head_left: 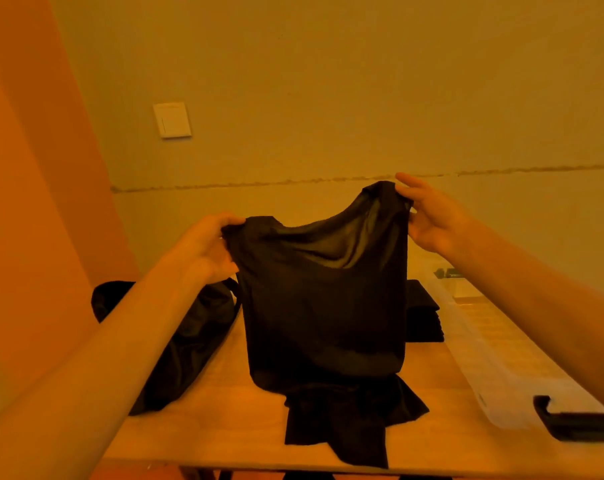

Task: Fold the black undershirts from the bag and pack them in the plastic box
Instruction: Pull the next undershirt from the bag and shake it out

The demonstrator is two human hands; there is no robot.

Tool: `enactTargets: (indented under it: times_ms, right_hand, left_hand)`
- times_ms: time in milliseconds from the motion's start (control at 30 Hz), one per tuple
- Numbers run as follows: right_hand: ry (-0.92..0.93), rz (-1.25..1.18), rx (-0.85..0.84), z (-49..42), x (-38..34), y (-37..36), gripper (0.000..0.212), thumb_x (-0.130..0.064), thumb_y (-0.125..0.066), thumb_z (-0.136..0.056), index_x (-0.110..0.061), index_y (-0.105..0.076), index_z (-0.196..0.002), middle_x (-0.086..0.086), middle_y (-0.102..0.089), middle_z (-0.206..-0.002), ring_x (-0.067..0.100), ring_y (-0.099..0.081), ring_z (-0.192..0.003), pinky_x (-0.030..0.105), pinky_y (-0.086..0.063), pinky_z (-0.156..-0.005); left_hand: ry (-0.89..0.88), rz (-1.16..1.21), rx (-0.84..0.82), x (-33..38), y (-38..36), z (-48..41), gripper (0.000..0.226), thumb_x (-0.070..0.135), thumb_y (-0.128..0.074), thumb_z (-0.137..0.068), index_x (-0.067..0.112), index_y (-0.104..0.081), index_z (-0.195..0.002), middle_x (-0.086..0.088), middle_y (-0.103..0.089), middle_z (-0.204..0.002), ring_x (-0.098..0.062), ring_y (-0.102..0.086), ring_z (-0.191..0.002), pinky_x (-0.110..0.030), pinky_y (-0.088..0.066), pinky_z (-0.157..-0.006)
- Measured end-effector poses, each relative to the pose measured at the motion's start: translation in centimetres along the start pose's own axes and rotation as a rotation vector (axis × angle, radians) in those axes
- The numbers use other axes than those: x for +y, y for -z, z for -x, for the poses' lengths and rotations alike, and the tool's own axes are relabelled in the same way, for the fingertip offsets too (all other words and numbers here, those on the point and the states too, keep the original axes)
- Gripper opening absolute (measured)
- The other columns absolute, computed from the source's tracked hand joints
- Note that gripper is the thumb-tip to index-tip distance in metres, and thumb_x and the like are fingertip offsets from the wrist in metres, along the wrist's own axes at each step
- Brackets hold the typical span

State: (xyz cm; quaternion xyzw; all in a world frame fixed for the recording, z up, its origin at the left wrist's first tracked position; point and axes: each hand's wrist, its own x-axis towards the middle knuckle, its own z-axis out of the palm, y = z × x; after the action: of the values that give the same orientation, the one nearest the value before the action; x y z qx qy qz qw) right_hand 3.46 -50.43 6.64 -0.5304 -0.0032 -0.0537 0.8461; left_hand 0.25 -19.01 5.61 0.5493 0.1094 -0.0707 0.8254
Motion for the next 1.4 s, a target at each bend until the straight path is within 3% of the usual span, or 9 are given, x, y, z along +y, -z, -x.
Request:
enactTargets:
  times_ms: [133,267,433,533,733,933,1067,1233,1400]
  right_hand:
    - [0.013,-0.003,0.034,-0.5,-0.3,0.1,0.037,-0.01,-0.058,-0.101,-0.019,-0.057,-0.136,0.001,-0.063,-0.107,0.012,-0.066,-0.088,0.019,-0.055,-0.058]
    - [-0.03,0.013,0.065,-0.9,-0.1,0.3,0.029,-0.015,-0.064,-0.098,-0.018,-0.063,-0.127,0.001,-0.066,-0.106,0.014,-0.066,-0.088,0.021,-0.056,-0.057]
    - [-0.094,0.077,0.085,-1.2,-0.1,1.0,0.006,-0.01,-0.068,-0.093,-0.012,-0.069,-0.099,0.005,-0.069,-0.101,0.014,-0.068,-0.087,0.019,-0.056,-0.055]
    - [-0.049,0.226,0.066,-1.2,-0.2,1.3,0.012,-0.005,-0.066,-0.094,-0.014,-0.07,-0.101,0.006,-0.071,-0.103,0.013,-0.068,-0.091,0.019,-0.057,-0.06]
    - [-0.087,0.277,0.065,-1.1,0.3,1.4,0.015,-0.002,-0.069,-0.09,-0.012,-0.07,-0.101,0.009,-0.069,-0.104,0.016,-0.068,-0.09,0.022,-0.058,-0.057]
    - [-0.06,0.485,-0.082,-1.1,0.8,1.7,0.014,0.001,-0.066,-0.092,-0.004,-0.073,-0.103,0.011,-0.072,-0.101,0.022,-0.069,-0.101,0.022,-0.057,-0.071]
    - [0.103,0.835,-0.093,-0.9,1.3,1.8,0.007,-0.01,-0.067,-0.095,-0.005,-0.071,-0.091,0.012,-0.068,-0.093,0.02,-0.063,-0.09,0.029,-0.052,-0.077]
    - [0.187,0.806,-0.081,-1.5,1.0,1.6,0.012,-0.02,-0.061,-0.1,-0.015,-0.064,-0.089,0.007,-0.067,-0.099,0.02,-0.061,-0.098,0.035,-0.048,-0.089]
    - [0.289,0.781,-0.165,-1.3,-0.2,2.1,0.011,-0.025,-0.055,-0.104,-0.016,-0.055,-0.097,0.003,-0.064,-0.079,0.011,-0.057,-0.067,0.026,-0.045,-0.064]
  left_hand:
    - [-0.022,0.093,0.09,-0.3,0.7,-1.0,0.009,0.016,-0.063,-0.098,0.01,-0.061,-0.093,-0.008,-0.069,-0.081,-0.021,-0.066,-0.077,-0.033,-0.056,-0.064]
    - [-0.15,0.248,0.005,-0.4,1.7,-2.3,0.011,0.018,-0.056,-0.103,0.009,-0.062,-0.107,-0.006,-0.068,-0.098,-0.019,-0.068,-0.087,-0.028,-0.057,-0.066]
    - [-0.407,0.167,0.029,-0.3,2.2,-2.9,0.012,0.007,-0.058,-0.101,0.015,-0.057,-0.093,-0.003,-0.072,-0.083,-0.012,-0.072,-0.076,-0.025,-0.057,-0.065]
    - [-0.484,0.038,0.073,-0.6,2.5,-2.7,0.021,0.004,-0.061,-0.099,0.019,-0.049,-0.108,-0.006,-0.068,-0.092,-0.012,-0.069,-0.073,-0.028,-0.054,-0.07]
    - [-0.617,0.154,-0.226,-0.3,2.3,-1.9,0.032,-0.005,-0.058,-0.095,0.017,-0.063,-0.118,-0.006,-0.074,-0.102,-0.019,-0.071,-0.099,-0.028,-0.057,-0.087]
    - [-0.724,0.004,-0.18,1.1,2.2,-1.6,0.034,-0.009,-0.059,-0.092,0.008,-0.065,-0.121,-0.002,-0.076,-0.1,-0.016,-0.071,-0.105,-0.026,-0.055,-0.094]
    - [-0.729,-0.09,-0.184,2.0,1.9,-1.1,0.035,-0.007,-0.064,-0.088,0.008,-0.067,-0.12,-0.002,-0.074,-0.099,-0.015,-0.071,-0.101,-0.024,-0.056,-0.086]
    - [-0.721,-0.105,-0.133,3.3,1.1,-0.6,0.034,-0.011,-0.066,-0.087,0.007,-0.07,-0.116,-0.004,-0.074,-0.101,-0.017,-0.072,-0.101,-0.026,-0.057,-0.087]
    - [-0.694,-0.177,-0.137,5.4,0.4,-0.2,0.033,-0.012,-0.064,-0.088,0.011,-0.072,-0.111,-0.004,-0.076,-0.106,-0.02,-0.072,-0.106,-0.025,-0.057,-0.084]
